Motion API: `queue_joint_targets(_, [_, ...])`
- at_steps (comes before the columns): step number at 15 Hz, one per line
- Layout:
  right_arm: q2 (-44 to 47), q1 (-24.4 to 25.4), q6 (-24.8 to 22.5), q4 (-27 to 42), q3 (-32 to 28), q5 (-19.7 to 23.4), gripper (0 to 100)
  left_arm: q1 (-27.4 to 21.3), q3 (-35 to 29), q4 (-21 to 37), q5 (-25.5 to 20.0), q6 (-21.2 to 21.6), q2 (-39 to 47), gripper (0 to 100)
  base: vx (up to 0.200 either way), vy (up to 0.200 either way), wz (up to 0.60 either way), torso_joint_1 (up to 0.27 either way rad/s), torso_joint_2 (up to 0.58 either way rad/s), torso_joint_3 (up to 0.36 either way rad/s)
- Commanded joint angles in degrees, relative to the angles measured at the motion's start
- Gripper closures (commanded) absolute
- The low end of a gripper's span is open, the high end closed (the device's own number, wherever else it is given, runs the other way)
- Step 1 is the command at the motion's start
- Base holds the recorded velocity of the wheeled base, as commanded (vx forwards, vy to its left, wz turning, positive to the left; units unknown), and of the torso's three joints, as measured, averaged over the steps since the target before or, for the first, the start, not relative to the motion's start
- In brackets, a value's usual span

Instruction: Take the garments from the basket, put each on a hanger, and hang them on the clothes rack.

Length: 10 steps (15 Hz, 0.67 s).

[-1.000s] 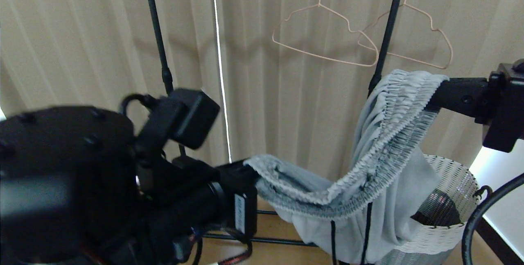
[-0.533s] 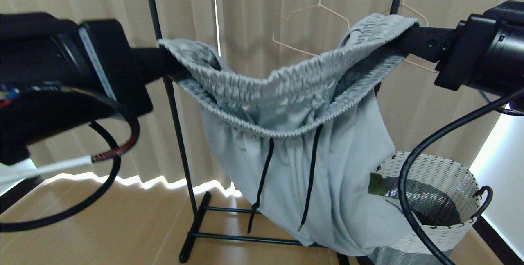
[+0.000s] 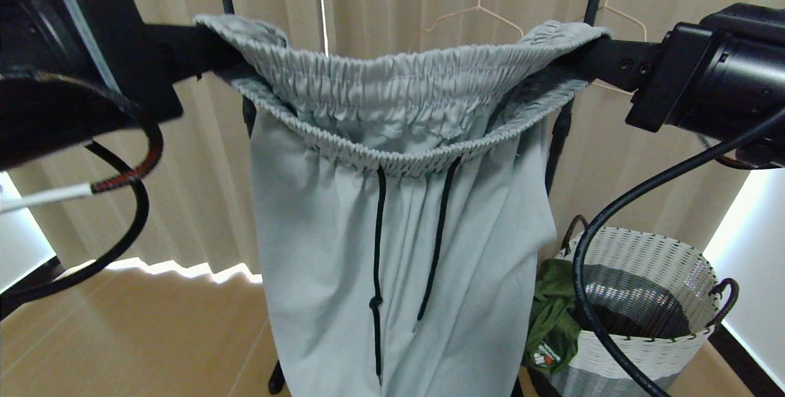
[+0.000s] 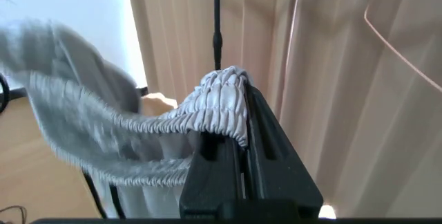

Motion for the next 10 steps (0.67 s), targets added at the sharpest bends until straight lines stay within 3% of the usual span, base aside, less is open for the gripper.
queue_joint_targets(1, [0.73,-1.86,-0.53,0.06,0.72,-0.08,100,0.11,4.15,0.64,0.1,2.05,0.09,100,0.0,0.0,0.0,0.0,0.0,0.0])
queue_joint_targets(5, [1.87,-5.82,-4.22,-0.64,3.98,-0.25,100,1.43,6.7,0.55,0.54,6.44,2.9,100,0.0,0.0,0.0,0.0,0.0,0.0])
queue_joint_targets(8, [1.96,-6.79,-4.66,-0.64,2.92,-0.34,100,3.8,-4.02,4.51,0.8,10.66,6.24,100,0.0,0.0,0.0,0.0,0.0,0.0])
queue_joint_targets(10, [2.84,-7.4,-4.75,-0.73,3.01,-0.25,100,6.62,-3.32,6.53,0.71,10.66,6.86,100,0.0,0.0,0.0,0.0,0.0,0.0])
